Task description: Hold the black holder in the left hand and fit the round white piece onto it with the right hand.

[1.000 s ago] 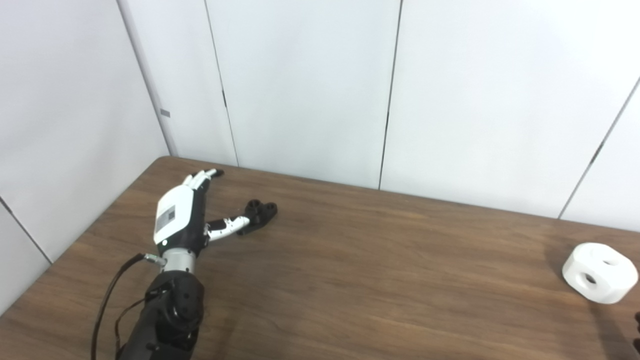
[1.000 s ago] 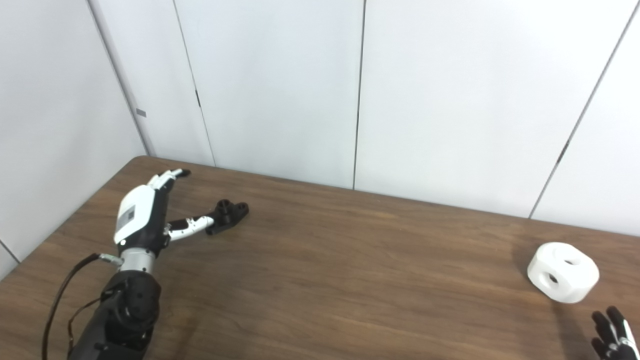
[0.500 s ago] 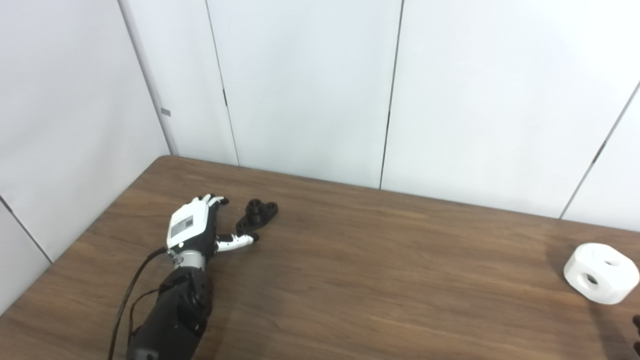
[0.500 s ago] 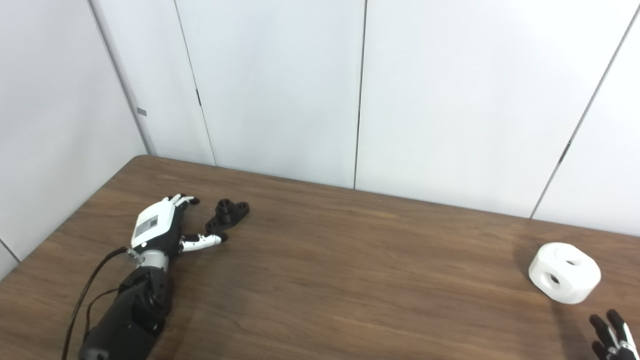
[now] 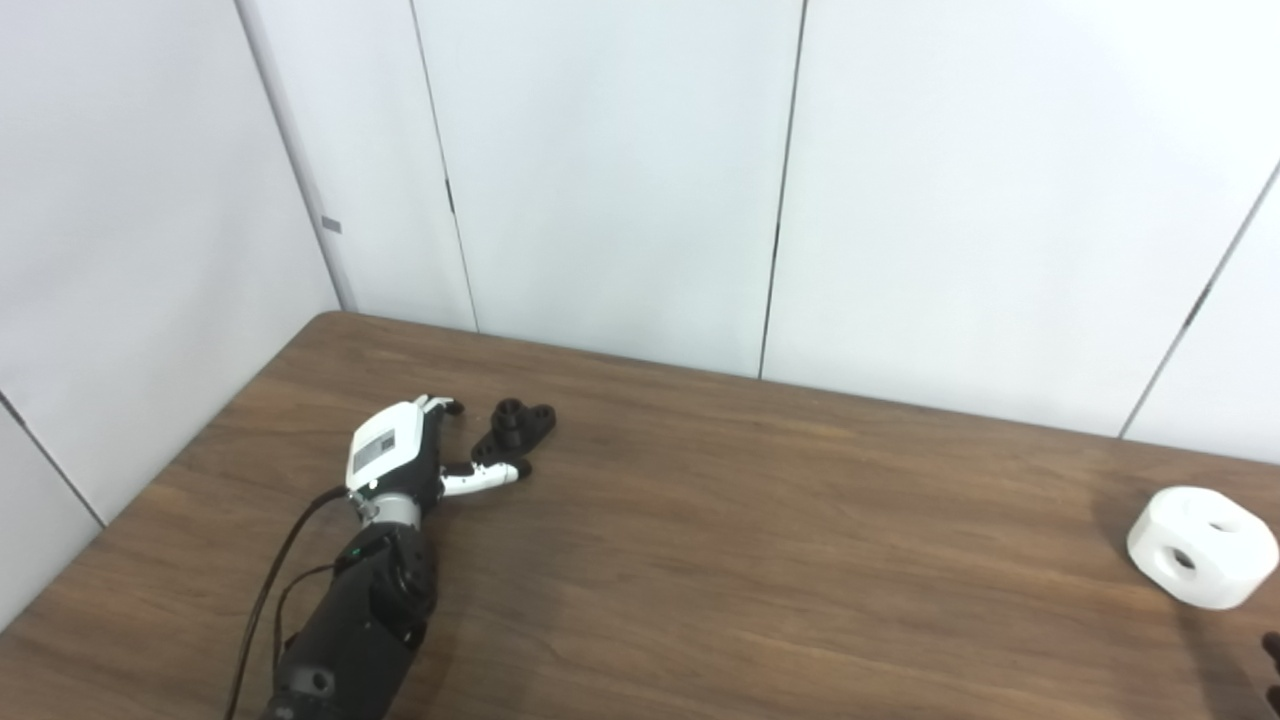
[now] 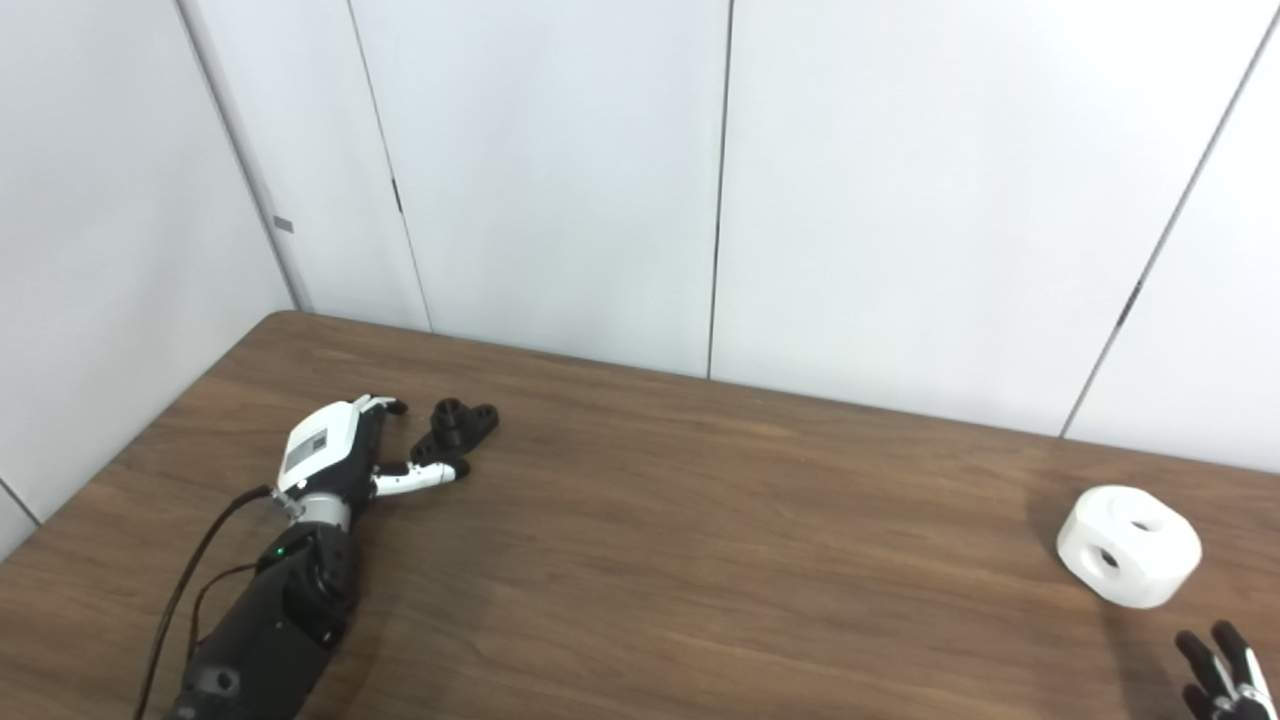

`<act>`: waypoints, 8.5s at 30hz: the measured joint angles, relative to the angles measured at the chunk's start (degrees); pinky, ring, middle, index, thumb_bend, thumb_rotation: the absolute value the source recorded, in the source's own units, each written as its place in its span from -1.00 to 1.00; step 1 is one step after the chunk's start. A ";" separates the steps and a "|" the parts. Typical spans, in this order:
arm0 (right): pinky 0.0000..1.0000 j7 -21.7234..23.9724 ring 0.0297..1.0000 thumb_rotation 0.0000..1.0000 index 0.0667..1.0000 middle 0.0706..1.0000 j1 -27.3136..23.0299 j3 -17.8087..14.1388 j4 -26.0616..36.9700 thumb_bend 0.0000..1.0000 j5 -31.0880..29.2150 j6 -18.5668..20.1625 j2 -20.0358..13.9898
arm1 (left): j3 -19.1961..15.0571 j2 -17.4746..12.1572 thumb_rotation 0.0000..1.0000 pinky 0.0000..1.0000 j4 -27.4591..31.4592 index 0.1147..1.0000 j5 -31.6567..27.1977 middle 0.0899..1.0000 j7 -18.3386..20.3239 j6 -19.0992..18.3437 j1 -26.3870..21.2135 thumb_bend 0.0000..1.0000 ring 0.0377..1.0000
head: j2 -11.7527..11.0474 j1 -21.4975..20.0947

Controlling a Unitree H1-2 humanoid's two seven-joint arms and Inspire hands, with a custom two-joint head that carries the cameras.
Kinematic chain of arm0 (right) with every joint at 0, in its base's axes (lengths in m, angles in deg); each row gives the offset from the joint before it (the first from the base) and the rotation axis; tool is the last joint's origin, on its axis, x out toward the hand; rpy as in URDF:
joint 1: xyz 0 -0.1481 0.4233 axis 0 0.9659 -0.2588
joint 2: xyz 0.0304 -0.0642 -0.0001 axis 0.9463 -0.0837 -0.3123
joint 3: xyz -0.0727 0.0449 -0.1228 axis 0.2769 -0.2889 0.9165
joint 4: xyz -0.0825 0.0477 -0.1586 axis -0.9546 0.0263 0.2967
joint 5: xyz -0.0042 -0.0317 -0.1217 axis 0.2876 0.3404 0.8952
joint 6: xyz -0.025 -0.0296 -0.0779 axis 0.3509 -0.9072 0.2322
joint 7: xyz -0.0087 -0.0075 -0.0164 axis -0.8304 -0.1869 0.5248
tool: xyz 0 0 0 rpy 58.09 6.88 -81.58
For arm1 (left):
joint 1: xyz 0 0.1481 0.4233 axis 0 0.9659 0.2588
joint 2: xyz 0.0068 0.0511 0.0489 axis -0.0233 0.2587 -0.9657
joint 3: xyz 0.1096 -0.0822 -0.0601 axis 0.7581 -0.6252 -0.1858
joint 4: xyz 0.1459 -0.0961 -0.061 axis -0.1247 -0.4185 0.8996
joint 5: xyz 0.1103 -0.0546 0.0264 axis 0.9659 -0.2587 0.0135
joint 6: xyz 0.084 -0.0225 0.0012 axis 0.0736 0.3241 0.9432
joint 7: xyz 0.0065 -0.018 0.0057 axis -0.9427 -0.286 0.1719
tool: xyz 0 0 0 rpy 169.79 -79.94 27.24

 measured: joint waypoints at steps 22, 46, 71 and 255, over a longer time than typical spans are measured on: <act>1.00 -0.01 1.00 1.00 1.00 0.86 0.78 0.06 0.94 0.18 0.18 0.03 0.40 | 1.29 0.43 -0.39 0.98 -1.81 0.20 -3.38 0.75 -3.23 0.61 -1.62 0.78 0.92 | 1.32 -0.44; 1.00 -0.12 0.98 1.00 1.00 0.84 1.41 0.10 1.68 0.28 0.94 0.58 0.61 | 3.36 0.40 -0.72 1.00 -1.93 0.11 -3.20 0.74 -4.81 2.49 -0.66 0.80 0.91 | 2.72 -1.05; 1.00 -0.12 0.93 1.00 0.98 0.80 1.59 0.06 2.02 0.29 0.83 0.61 0.76 | 4.06 -0.04 -0.91 0.65 -6.24 -0.16 -4.63 0.51 -8.92 8.99 -1.35 0.04 0.71 | 3.43 -2.46; 1.00 3.96 1.00 -0.11 0.76 0.87 -34.44 19.29 -8.73 0.90 43.93 37.64 -16.69 | 25.12 5.53 -0.90 0.71 26.25 -0.16 6.17 0.50 16.01 27.44 14.96 0.04 0.73 | 5.98 -34.80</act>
